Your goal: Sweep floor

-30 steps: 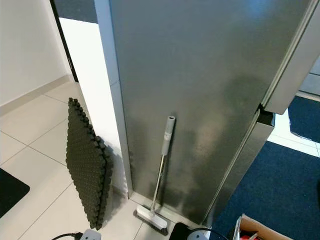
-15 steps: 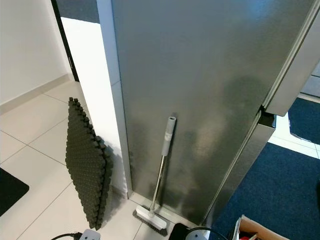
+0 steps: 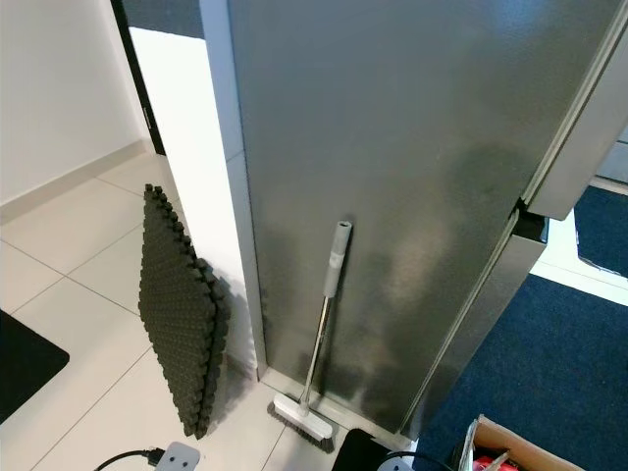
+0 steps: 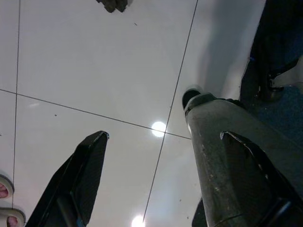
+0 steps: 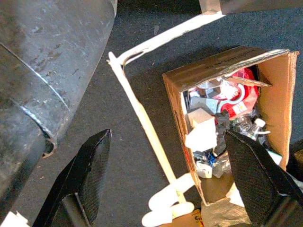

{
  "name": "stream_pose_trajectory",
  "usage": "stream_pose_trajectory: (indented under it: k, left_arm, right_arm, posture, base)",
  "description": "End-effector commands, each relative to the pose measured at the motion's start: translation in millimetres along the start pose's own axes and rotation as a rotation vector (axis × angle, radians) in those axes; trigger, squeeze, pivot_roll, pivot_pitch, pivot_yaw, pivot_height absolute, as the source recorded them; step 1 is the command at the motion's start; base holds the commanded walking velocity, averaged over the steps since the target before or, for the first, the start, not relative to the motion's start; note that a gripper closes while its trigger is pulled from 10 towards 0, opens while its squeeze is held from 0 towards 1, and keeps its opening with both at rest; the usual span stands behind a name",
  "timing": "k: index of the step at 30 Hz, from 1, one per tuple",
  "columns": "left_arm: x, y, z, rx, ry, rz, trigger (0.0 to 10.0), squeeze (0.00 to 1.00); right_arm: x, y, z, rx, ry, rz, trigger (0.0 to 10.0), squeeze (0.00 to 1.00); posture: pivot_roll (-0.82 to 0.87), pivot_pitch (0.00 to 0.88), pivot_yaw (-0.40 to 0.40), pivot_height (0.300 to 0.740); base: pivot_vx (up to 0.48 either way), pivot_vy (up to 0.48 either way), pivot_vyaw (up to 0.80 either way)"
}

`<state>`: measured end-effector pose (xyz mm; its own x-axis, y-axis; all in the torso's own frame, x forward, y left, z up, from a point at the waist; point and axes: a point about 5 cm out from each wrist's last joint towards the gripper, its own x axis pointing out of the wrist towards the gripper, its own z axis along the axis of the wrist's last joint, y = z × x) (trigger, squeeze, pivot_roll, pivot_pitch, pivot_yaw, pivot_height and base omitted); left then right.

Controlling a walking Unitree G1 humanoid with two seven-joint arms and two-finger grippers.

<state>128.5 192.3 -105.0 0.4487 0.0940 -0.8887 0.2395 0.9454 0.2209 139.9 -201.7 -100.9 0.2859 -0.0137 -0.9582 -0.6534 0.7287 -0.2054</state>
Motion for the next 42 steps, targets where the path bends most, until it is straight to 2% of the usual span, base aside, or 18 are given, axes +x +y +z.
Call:
stream_pose_trajectory:
  k: [1, 13, 22, 35, 42]
  left_arm:
    - [-1.8, 0.3, -12, 0.002, 0.047, -0.003, 10.0, 0.00]
    - [-1.7, 0.0, -12, -0.004, 0.051, 0.000, 10.0, 0.00]
    - [-2.0, -1.8, -14, -0.002, 0.054, -0.003, 10.0, 0.00]
    - [-2.6, -2.2, -17, 0.011, 0.061, -0.006, 10.0, 0.00]
    - [-2.5, -2.4, -16, 0.014, 0.060, -0.007, 10.0, 0.00]
  right_arm:
    - [0.7, 4.0, 3, 0.001, -0.006, 0.006, 10.0, 0.00]
    - [1.9, 9.4, 15, -0.004, -0.024, 0.010, 10.0, 0.00]
    - [1.8, 6.4, 25, -0.014, -0.037, 0.004, 10.0, 0.00]
    - [0.8, -1.0, 19, 0.014, -0.029, -0.008, 10.0, 0.00]
    - [0.3, -2.5, 10, -0.003, -0.004, -0.011, 10.0, 0.00]
  posture:
    - [0.05, 0.000, -0.089, 0.740]
    - [0.05, 0.000, -0.096, 0.740]
    - [0.05, 0.000, -0.100, 0.740]
    - [0.05, 0.000, -0.096, 0.740]
    - [0.04, 0.000, -0.094, 0.740]
  base:
    - [-0.311, 0.000, 0.00]
    - [-0.316, 0.000, 0.00]
    - [-0.323, 0.000, 0.00]
    - [-0.333, 0.000, 0.00]
    - [-0.337, 0.000, -0.68]
